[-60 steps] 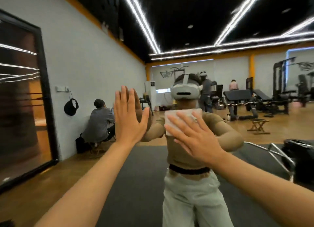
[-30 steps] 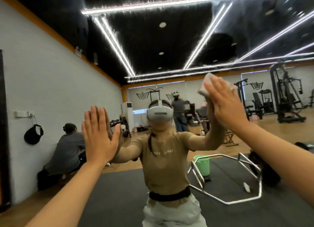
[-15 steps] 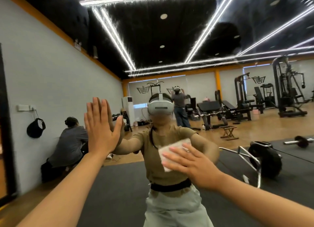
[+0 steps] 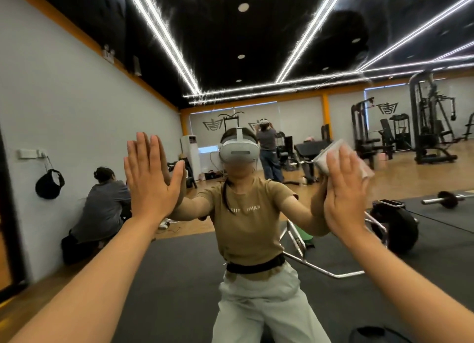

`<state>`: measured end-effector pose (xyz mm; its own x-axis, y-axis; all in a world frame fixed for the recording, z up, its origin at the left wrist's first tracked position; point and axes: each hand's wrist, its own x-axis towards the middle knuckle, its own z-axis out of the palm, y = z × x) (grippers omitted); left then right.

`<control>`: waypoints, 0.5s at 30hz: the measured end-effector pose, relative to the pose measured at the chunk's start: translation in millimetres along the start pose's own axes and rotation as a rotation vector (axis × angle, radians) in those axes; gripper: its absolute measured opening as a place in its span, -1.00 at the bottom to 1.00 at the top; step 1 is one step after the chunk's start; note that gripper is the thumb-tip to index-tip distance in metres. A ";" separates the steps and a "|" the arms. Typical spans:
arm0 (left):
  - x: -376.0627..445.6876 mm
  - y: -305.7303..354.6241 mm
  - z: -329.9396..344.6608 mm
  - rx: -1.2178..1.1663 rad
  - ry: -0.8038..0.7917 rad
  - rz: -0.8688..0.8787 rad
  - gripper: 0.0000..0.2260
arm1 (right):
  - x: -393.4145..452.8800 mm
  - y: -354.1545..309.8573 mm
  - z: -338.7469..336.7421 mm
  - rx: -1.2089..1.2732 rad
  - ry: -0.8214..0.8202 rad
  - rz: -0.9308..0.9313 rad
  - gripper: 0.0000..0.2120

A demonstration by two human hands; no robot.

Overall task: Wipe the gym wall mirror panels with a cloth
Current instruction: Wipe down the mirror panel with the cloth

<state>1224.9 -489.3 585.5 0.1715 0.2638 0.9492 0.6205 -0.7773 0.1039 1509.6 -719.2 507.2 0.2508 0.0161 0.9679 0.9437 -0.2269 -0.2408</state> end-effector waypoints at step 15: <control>0.0 -0.3 2.3 -0.016 0.046 0.002 -0.28 | -9.6 26.0 -23.5 -0.103 -0.169 -0.395 -0.38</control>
<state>1226.5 -487.7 584.8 0.1371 0.2354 0.9622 0.6081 -0.7868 0.1058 1526.7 -748.2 493.4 -0.0853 0.2779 0.9568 0.9499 -0.2671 0.1623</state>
